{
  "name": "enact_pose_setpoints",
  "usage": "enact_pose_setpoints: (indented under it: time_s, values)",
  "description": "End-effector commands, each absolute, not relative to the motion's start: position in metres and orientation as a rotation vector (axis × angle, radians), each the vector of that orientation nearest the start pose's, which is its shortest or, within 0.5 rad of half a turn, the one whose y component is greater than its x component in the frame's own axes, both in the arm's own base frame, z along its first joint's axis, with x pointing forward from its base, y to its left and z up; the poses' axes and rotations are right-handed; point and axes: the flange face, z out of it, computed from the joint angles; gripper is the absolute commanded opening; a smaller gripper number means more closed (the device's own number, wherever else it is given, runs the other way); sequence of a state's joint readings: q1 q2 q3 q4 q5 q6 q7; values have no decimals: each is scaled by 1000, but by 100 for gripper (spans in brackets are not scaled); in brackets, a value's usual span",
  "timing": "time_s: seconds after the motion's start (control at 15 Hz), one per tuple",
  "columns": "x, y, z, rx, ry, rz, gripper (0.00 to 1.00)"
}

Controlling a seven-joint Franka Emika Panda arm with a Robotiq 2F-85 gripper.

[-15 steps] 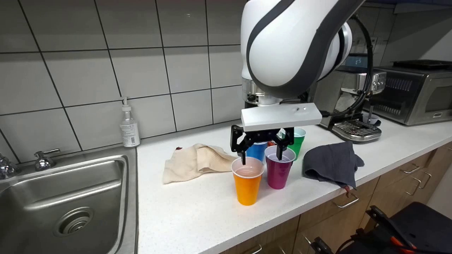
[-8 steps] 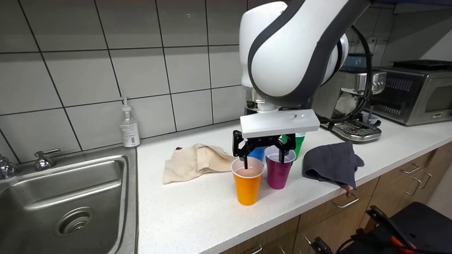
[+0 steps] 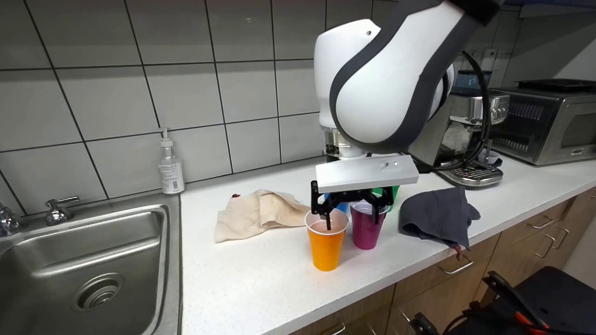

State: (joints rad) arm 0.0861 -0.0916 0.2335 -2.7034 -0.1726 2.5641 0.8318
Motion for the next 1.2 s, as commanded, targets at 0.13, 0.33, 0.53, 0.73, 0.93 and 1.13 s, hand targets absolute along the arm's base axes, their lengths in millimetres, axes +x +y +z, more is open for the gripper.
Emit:
enact_pose_setpoints:
  time_s: [0.13,0.33,0.53,0.73,0.93,1.13]
  values:
    - [389,124,241,-3216,665,-23,100]
    - [390,123,236,-3222,668,-5,100]
    - [390,124,234,-3231,635,-6,66]
    - [389,127,232,-3237,619,0,40]
    - [388,129,232,-3241,605,1,18]
    - [387,131,232,-3242,598,-1,0]
